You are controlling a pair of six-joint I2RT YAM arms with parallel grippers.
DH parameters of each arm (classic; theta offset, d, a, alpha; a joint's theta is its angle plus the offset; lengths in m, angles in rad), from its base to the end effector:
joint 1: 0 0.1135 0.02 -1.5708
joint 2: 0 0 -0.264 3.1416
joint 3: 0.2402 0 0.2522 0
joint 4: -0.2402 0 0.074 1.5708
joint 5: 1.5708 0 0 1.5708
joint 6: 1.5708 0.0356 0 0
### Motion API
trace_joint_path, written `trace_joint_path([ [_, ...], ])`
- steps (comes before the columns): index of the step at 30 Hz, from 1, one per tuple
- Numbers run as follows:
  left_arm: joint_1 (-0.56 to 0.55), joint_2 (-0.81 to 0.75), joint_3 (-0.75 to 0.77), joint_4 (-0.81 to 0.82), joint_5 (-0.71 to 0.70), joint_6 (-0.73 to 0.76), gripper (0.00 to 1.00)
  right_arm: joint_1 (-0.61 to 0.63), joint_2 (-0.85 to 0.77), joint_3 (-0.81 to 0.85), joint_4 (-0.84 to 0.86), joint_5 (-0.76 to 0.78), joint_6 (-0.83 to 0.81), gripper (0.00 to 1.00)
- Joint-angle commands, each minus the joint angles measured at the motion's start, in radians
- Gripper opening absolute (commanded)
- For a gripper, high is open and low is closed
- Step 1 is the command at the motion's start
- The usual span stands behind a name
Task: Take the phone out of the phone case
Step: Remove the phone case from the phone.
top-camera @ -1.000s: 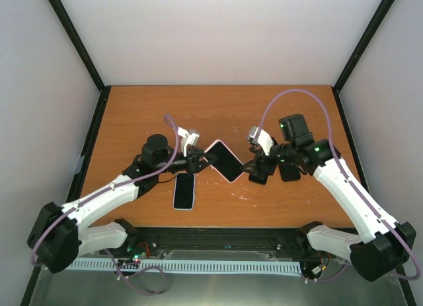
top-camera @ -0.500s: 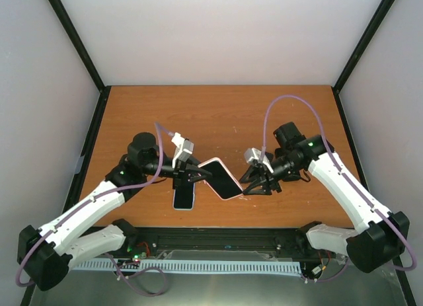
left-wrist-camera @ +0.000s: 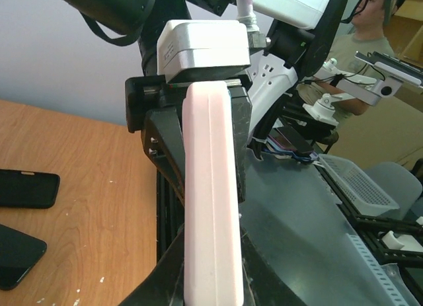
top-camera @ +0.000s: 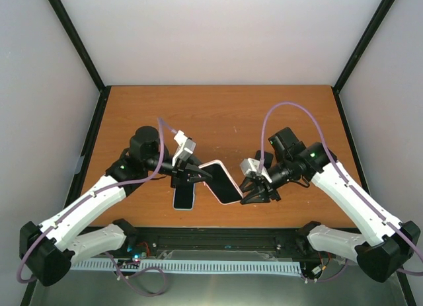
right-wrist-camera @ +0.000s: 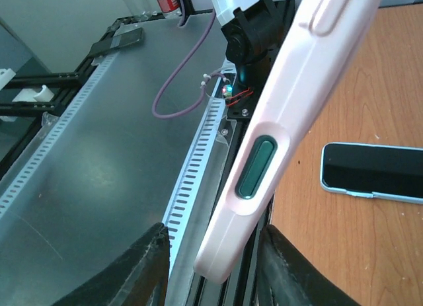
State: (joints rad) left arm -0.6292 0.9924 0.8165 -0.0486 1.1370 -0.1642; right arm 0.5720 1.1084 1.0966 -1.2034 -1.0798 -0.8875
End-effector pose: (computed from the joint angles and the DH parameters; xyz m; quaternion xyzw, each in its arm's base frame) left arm 0.1541 -0.1521 0.3310 0.4784 0.5638 -0.5912 0.3219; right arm 0.1339 0.1236 0.3218 -0.6306 0.5686 0.4758 0.2293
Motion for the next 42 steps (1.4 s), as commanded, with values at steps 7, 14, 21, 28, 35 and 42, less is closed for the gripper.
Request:
trace_joint_path([
  [7,0.01,0.028,0.124,-0.077,0.093,0.097,0.0,0.06,-0.044,0.004,0.024,0.052,0.049,0.35],
  [14,0.01,0.053,0.146,-0.089,0.134,0.103,0.0,0.107,-0.045,-0.001,0.036,0.099,0.067,0.29],
  [21,0.01,0.061,0.155,-0.136,0.151,0.127,0.0,0.117,-0.06,0.036,0.005,0.128,0.056,0.28],
  [28,0.011,0.089,0.167,-0.149,0.175,0.14,0.0,0.126,-0.068,0.037,-0.015,0.137,0.039,0.19],
  [35,0.011,0.144,0.176,-0.12,0.231,0.108,0.0,0.163,-0.07,0.077,-0.002,0.142,0.021,0.09],
  [42,0.011,0.242,0.099,0.377,0.347,-0.301,0.0,0.219,-0.039,0.153,0.042,0.121,-0.003,0.07],
])
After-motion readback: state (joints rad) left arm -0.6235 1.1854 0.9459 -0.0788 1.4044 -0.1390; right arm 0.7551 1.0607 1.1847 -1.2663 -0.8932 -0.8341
